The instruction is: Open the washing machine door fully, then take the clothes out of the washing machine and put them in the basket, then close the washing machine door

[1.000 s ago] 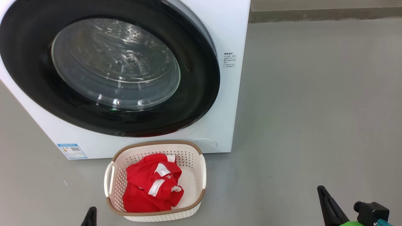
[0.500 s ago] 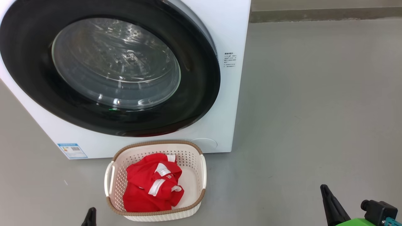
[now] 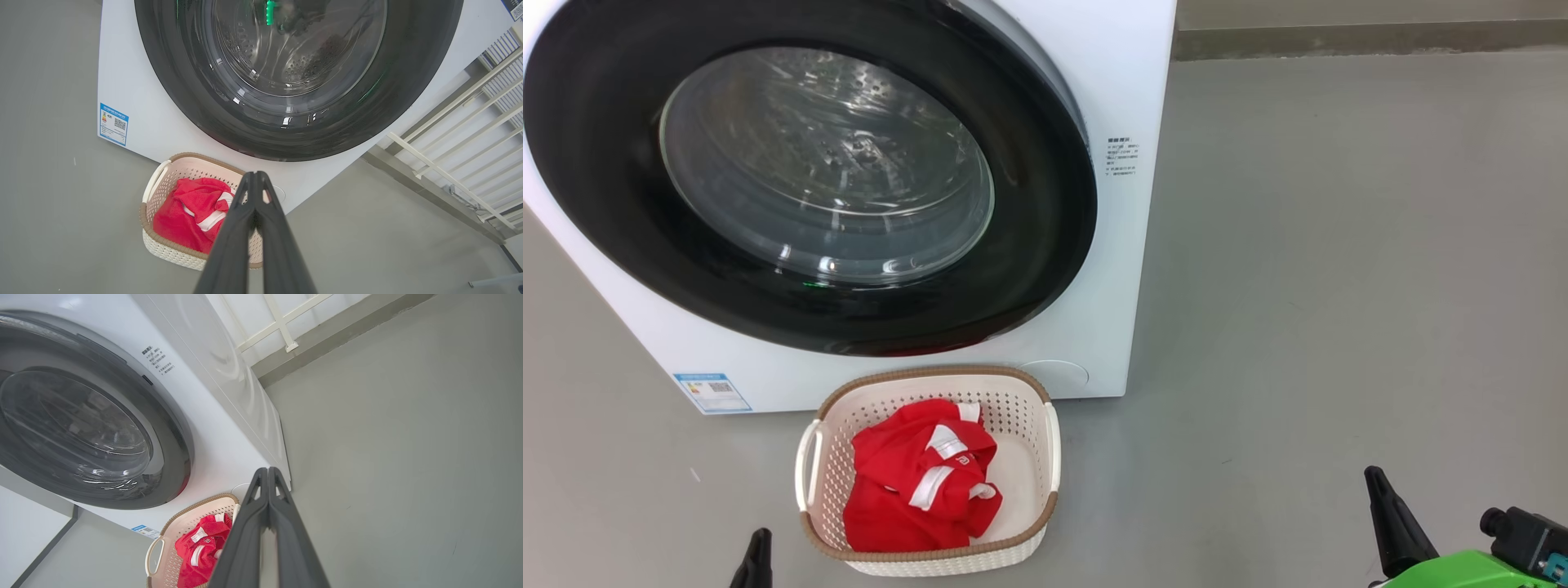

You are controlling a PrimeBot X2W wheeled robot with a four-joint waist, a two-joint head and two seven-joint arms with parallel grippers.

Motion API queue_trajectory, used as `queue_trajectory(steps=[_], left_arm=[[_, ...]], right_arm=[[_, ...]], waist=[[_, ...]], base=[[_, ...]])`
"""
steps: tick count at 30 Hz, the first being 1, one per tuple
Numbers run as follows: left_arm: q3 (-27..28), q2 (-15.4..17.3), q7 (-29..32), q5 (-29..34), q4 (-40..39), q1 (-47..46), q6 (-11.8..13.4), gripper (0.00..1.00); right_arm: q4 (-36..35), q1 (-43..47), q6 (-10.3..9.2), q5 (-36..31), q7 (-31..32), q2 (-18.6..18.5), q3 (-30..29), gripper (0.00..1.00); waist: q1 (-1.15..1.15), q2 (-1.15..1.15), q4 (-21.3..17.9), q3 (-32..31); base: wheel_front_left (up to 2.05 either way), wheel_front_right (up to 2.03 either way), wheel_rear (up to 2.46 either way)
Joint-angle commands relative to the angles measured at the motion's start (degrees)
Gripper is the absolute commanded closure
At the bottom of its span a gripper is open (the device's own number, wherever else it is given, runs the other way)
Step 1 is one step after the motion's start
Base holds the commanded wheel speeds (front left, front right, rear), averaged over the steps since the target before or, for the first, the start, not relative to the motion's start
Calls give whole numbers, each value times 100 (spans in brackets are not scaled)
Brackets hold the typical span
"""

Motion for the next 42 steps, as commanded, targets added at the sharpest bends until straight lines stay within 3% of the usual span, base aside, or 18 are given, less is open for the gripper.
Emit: queue_trajectory(steps=[1, 42], left_arm=[[96, 53, 41, -188, -129, -218, -12, 100], [203, -62, 709, -2624, -139, -616, -26, 100]], right_arm=[[-168, -237, -7, 194, 37, -52, -12, 100], [-392, -561, -14, 2540, 731, -3, -209, 100]], waist=[[0, 0, 1, -1], [0, 0, 28, -25]], base=[[0, 0, 0], [0, 0, 0]])
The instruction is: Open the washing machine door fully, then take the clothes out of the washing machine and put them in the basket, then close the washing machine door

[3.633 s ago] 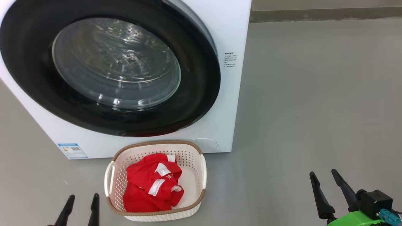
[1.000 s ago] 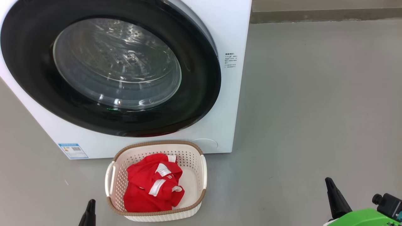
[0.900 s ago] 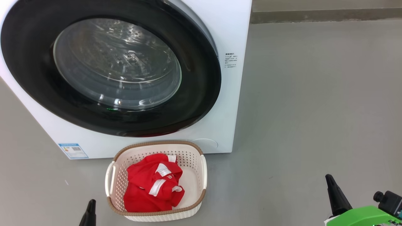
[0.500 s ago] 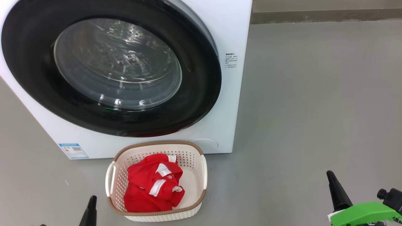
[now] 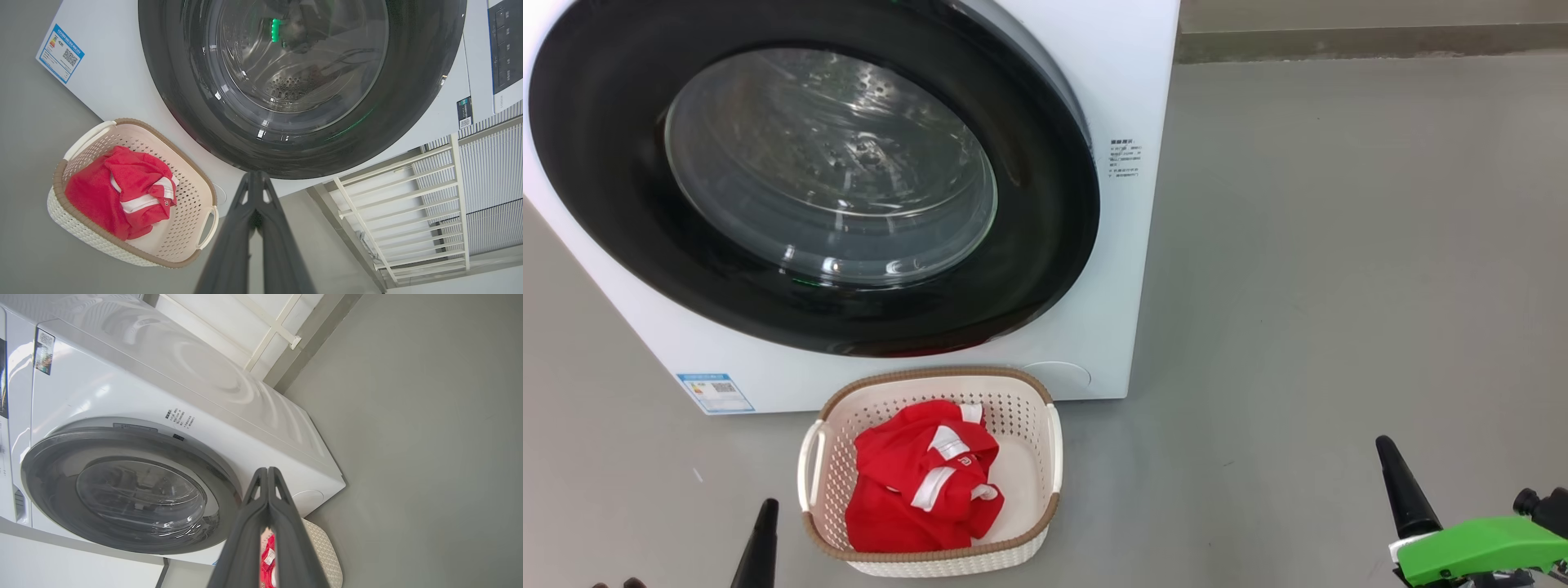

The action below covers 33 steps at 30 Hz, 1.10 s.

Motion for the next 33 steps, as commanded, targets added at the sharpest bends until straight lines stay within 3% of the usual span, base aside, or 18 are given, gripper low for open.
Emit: queue_trajectory(steps=[1, 33], left_arm=[[160, 42, 55, -158, -137, -266, -26, 100], [239, -44, 558, -2002, -145, -568, -36, 100]], right_arm=[[-188, -311, 1, 141, 39, -44, 38, 100], [-357, -556, -4, 1914, 563, -7, -111, 100]], waist=[[-1, 0, 1, -1], [0, 0, 21, -19]], base=[[0, 0, 0], [0, 0, 0]])
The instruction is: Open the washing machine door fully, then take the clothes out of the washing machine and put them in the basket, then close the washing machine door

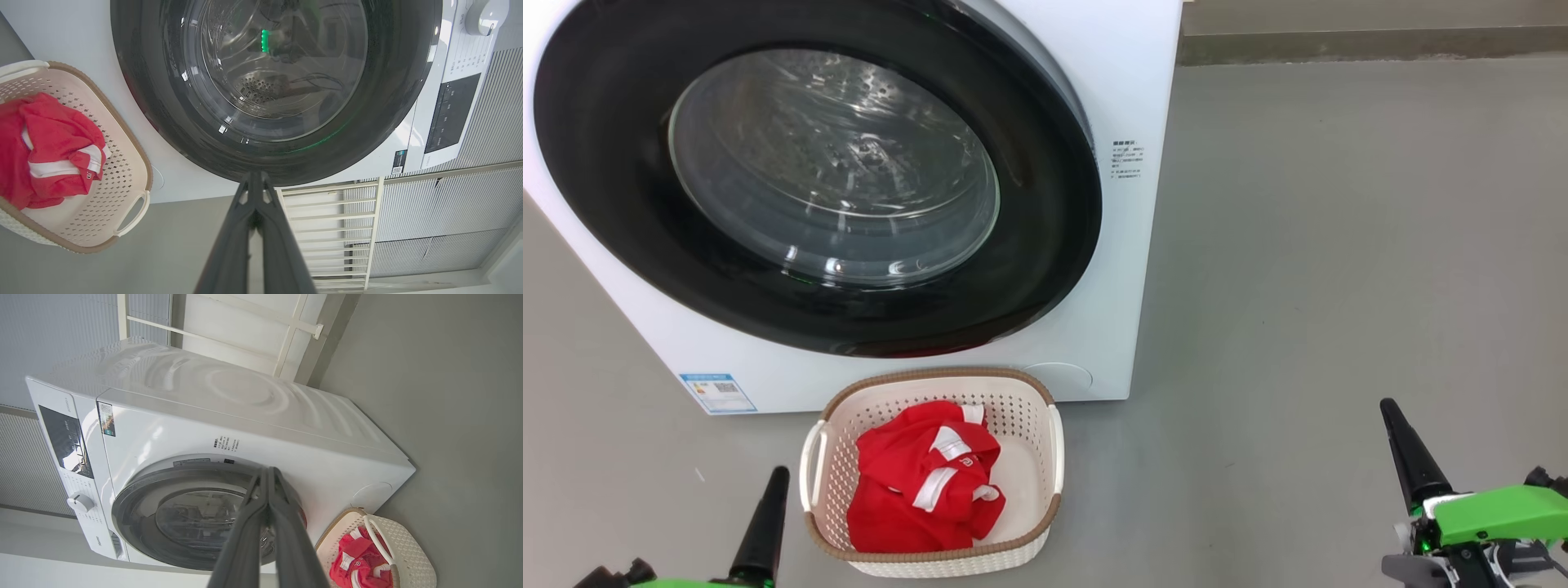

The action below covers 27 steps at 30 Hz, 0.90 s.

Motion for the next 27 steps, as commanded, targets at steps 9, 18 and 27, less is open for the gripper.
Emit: queue_trajectory(steps=[9, 18, 27], left_arm=[[221, 23, 174, -637, -144, -370, -38, 100], [234, 9, 257, -940, -145, -420, -40, 100], [234, 9, 256, -941, -145, -420, -40, 100]], right_arm=[[-235, -359, -4, 621, 201, -29, 32, 100], [-263, -399, -5, 912, 287, -23, 8, 100], [-263, -399, -5, 912, 287, -23, 8, 100]], waist=[[0, 0, 6, -6], [0, 0, 10, -9], [0, 0, 10, -9]], base=[[0, 0, 0], [0, 0, 0], [0, 0, 0]])
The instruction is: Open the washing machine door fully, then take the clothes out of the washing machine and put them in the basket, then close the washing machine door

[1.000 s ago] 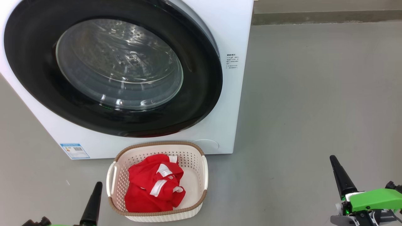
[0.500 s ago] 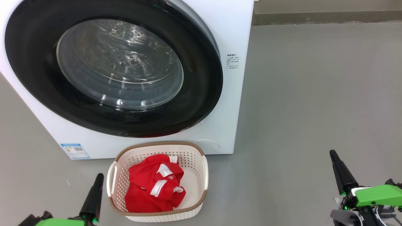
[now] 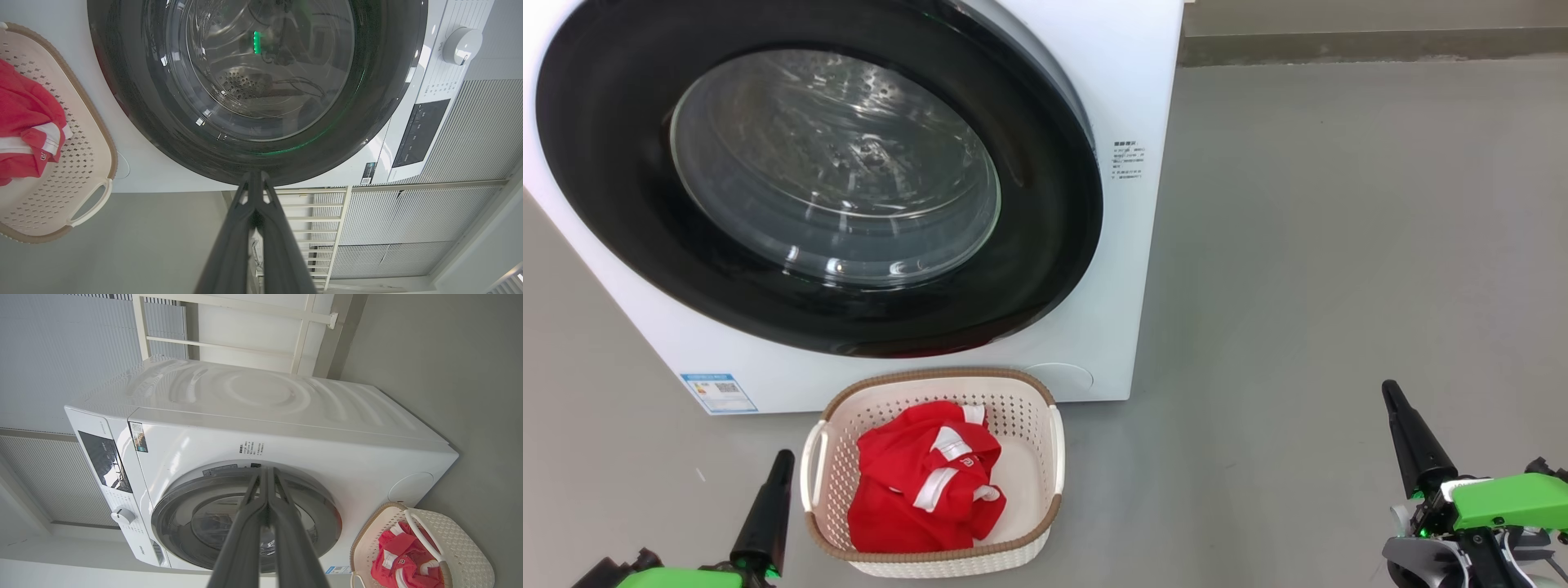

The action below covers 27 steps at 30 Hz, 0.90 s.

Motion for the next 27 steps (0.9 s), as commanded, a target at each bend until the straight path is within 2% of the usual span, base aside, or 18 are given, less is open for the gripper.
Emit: queue_trajectory(steps=[1, 27], left_arm=[[212, 54, 20, -38, -143, -228, -40, 100], [211, 54, 19, -38, -143, -228, -40, 100]], right_arm=[[-176, -239, -4, 26, 37, -51, 92, 100], [-176, -239, -4, 28, 35, -51, 95, 100]], waist=[[0, 0, 0, 0], [0, 0, 0, 0]], base=[[0, 0, 0], [0, 0, 0]])
